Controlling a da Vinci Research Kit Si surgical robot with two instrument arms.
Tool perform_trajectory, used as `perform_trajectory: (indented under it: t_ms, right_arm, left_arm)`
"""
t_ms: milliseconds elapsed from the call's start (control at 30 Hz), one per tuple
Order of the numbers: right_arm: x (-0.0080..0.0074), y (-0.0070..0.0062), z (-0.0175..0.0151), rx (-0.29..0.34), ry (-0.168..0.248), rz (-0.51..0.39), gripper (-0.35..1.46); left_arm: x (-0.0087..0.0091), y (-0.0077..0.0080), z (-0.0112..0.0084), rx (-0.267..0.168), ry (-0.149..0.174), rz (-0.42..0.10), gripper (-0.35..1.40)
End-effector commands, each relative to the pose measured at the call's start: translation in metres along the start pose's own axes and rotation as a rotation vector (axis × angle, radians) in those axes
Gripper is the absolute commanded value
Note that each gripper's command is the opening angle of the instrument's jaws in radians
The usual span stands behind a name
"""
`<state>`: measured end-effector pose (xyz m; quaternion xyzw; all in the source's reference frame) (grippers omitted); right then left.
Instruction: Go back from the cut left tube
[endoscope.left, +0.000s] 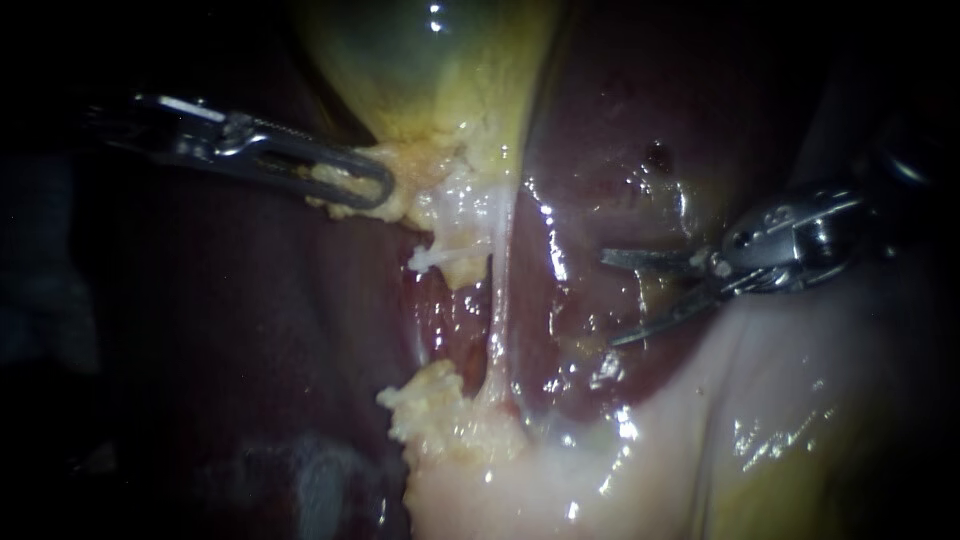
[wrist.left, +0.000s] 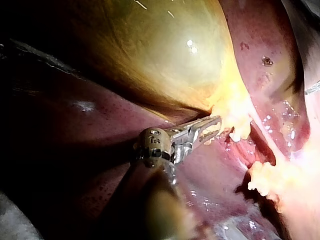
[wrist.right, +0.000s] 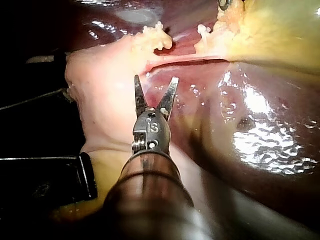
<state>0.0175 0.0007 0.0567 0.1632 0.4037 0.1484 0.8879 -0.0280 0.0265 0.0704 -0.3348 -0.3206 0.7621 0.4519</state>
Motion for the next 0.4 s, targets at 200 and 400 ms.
perform_trajectory:
  t_ms: [200,400]
  right_arm:
    - [0.0000,0.0000,0.0000,0.000,0.000,0.000,1.45]
    - [0.0000,0.0000,0.0000,0.000,0.000,0.000,1.45]
  left_arm:
    - [0.0001,-0.0001,0.0000,-0.003,0.003,0.005,-0.35]
    - [0.0001,-0.0001,-0.0001,-0.008,-0.002,0.005,-0.35]
